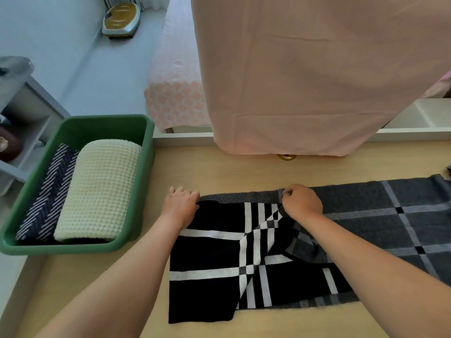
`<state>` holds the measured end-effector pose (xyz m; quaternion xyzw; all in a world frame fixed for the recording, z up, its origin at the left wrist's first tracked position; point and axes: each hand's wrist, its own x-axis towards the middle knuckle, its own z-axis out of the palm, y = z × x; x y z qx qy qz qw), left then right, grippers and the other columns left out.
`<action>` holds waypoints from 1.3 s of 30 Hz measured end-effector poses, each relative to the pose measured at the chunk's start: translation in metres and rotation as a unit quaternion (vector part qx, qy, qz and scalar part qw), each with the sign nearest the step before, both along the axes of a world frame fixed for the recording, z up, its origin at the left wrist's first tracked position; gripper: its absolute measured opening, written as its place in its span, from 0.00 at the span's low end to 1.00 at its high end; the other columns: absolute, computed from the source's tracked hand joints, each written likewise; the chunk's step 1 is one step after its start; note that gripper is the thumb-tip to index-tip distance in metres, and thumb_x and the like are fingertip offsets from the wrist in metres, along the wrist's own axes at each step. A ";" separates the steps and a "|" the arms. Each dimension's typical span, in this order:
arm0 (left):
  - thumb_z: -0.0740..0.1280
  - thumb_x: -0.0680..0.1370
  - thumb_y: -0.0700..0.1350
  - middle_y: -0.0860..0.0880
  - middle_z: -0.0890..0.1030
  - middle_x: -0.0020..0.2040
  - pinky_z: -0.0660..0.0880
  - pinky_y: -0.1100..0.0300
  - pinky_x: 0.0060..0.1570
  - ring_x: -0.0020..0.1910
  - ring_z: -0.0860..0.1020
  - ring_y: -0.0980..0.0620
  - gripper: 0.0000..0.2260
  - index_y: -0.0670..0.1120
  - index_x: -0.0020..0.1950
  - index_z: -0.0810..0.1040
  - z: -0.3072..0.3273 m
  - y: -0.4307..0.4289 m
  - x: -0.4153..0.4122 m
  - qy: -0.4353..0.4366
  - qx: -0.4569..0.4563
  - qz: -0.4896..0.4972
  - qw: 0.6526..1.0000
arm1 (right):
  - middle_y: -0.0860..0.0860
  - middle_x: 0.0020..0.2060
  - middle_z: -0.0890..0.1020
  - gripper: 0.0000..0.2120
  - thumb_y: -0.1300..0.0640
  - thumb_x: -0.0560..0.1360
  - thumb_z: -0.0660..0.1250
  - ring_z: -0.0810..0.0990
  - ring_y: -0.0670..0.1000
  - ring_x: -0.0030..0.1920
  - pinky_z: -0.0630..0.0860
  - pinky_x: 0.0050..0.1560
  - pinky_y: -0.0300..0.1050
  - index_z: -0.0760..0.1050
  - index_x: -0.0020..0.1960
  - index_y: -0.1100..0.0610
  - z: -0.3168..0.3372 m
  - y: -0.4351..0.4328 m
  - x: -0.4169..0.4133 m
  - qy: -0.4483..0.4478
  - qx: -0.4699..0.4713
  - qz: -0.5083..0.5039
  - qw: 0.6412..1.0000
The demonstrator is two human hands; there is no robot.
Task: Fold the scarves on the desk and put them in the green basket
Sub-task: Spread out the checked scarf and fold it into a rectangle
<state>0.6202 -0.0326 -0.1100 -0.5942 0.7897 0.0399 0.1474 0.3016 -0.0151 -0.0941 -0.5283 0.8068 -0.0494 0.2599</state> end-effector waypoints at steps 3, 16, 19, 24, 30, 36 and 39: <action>0.58 0.77 0.50 0.51 0.75 0.51 0.62 0.53 0.55 0.53 0.70 0.48 0.07 0.51 0.50 0.74 0.008 -0.003 -0.001 0.037 -0.021 0.046 0.998 | 0.46 0.45 0.82 0.12 0.56 0.80 0.57 0.79 0.50 0.38 0.73 0.35 0.43 0.78 0.50 0.47 0.006 -0.010 -0.007 -0.045 -0.059 -0.014 0.997; 0.59 0.76 0.36 0.46 0.76 0.55 0.72 0.55 0.40 0.53 0.74 0.46 0.14 0.45 0.60 0.65 -0.002 -0.002 -0.008 0.001 -0.029 0.257 0.966 | 0.45 0.42 0.83 0.09 0.54 0.75 0.64 0.81 0.49 0.41 0.80 0.42 0.45 0.81 0.51 0.48 -0.007 -0.018 -0.032 -0.044 0.006 0.045 0.998; 0.63 0.73 0.36 0.45 0.73 0.58 0.71 0.54 0.48 0.56 0.71 0.45 0.15 0.46 0.59 0.68 -0.007 0.001 -0.011 -0.030 -0.093 0.249 0.964 | 0.49 0.54 0.80 0.10 0.55 0.79 0.63 0.80 0.52 0.49 0.78 0.45 0.48 0.79 0.58 0.50 -0.013 -0.023 -0.033 0.017 -0.101 0.063 0.993; 0.67 0.72 0.34 0.45 0.74 0.62 0.67 0.48 0.59 0.64 0.70 0.43 0.17 0.46 0.60 0.77 -0.015 0.023 -0.020 0.187 -0.159 0.087 0.966 | 0.51 0.50 0.77 0.07 0.58 0.78 0.64 0.78 0.53 0.48 0.74 0.42 0.46 0.78 0.54 0.55 -0.011 -0.004 -0.023 0.011 -0.250 0.137 0.958; 0.50 0.83 0.58 0.53 0.40 0.80 0.40 0.47 0.76 0.79 0.38 0.50 0.27 0.57 0.80 0.43 -0.028 0.057 -0.012 0.123 0.043 0.154 0.979 | 0.46 0.57 0.73 0.27 0.34 0.71 0.61 0.73 0.50 0.57 0.70 0.57 0.48 0.74 0.65 0.46 -0.021 0.047 -0.030 0.064 -0.084 0.319 0.942; 0.57 0.83 0.52 0.49 0.52 0.81 0.45 0.50 0.77 0.79 0.46 0.50 0.26 0.51 0.80 0.54 -0.017 0.096 -0.014 0.183 -0.019 0.127 0.975 | 0.49 0.74 0.61 0.41 0.33 0.70 0.62 0.61 0.53 0.74 0.60 0.73 0.53 0.54 0.79 0.46 -0.016 0.088 -0.031 0.085 -0.073 0.301 0.947; 0.61 0.81 0.53 0.51 0.63 0.77 0.57 0.51 0.75 0.77 0.58 0.50 0.23 0.51 0.76 0.65 -0.011 0.132 -0.014 0.224 -0.040 0.071 0.971 | 0.49 0.62 0.70 0.29 0.41 0.68 0.65 0.70 0.53 0.64 0.68 0.65 0.49 0.70 0.66 0.49 -0.010 0.121 -0.021 0.056 -0.156 0.333 0.928</action>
